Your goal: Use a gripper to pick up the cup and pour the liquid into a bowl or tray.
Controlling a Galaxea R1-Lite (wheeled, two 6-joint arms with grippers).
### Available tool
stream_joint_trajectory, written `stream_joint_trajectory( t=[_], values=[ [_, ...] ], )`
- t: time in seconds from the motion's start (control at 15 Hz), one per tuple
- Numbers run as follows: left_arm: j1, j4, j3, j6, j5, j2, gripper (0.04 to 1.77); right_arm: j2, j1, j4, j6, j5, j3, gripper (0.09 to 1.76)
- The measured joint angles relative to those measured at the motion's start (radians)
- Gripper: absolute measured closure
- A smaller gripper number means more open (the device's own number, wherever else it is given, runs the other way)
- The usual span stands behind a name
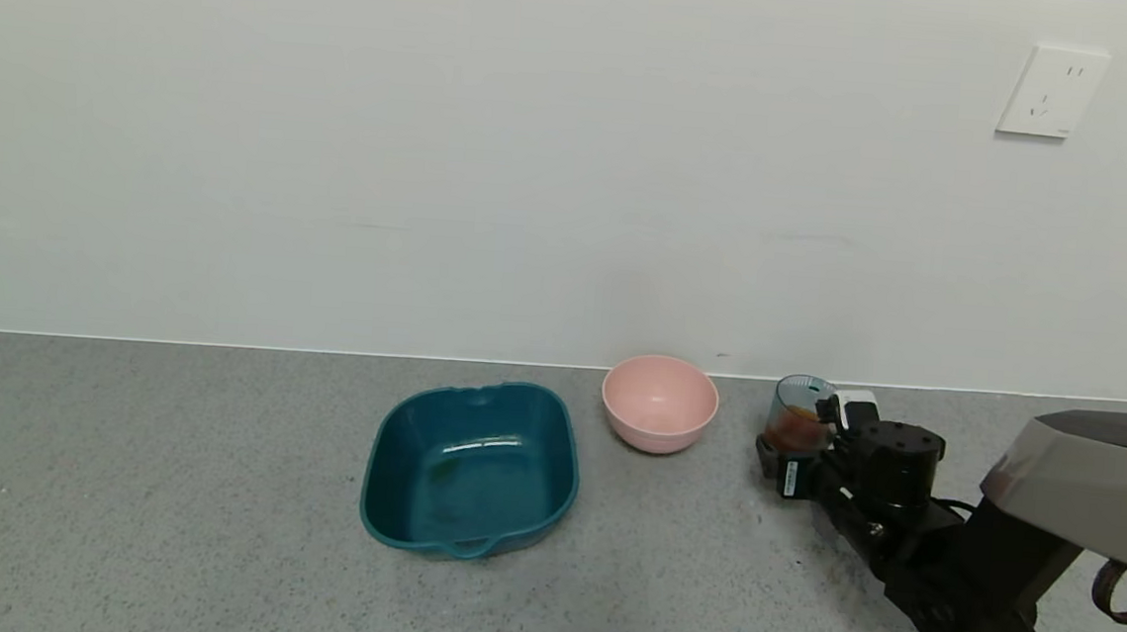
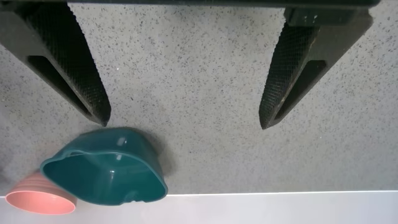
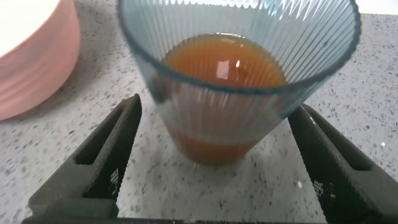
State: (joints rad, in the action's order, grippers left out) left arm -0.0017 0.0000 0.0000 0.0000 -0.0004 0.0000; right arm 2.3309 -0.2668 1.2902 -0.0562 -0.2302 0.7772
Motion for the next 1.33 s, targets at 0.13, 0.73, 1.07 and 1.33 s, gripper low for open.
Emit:
stream_joint_trajectory(
  t=[0.13, 0.73, 1.07, 1.33],
  values=[
    [0.0, 0.0, 0.0, 0.0, 0.0, 0.0, 0.09, 0.013, 0.005, 0.005, -0.004, -0.004, 0.026, 0.14],
    [0.0, 0.0, 0.0, 0.0, 0.0, 0.0, 0.09, 0.073, 0.008, 0.017, -0.029, -0.029, 0.114, 0.14],
    [0.0, 0.0, 0.0, 0.0, 0.0, 0.0, 0.09, 0.093, 0.005, 0.018, -0.029, -0.039, 0.152, 0.14],
    [0.0, 0.0, 0.0, 0.0, 0.0, 0.0, 0.09, 0.108, 0.01, 0.018, -0.029, -0.039, 0.167, 0.14]
  ],
)
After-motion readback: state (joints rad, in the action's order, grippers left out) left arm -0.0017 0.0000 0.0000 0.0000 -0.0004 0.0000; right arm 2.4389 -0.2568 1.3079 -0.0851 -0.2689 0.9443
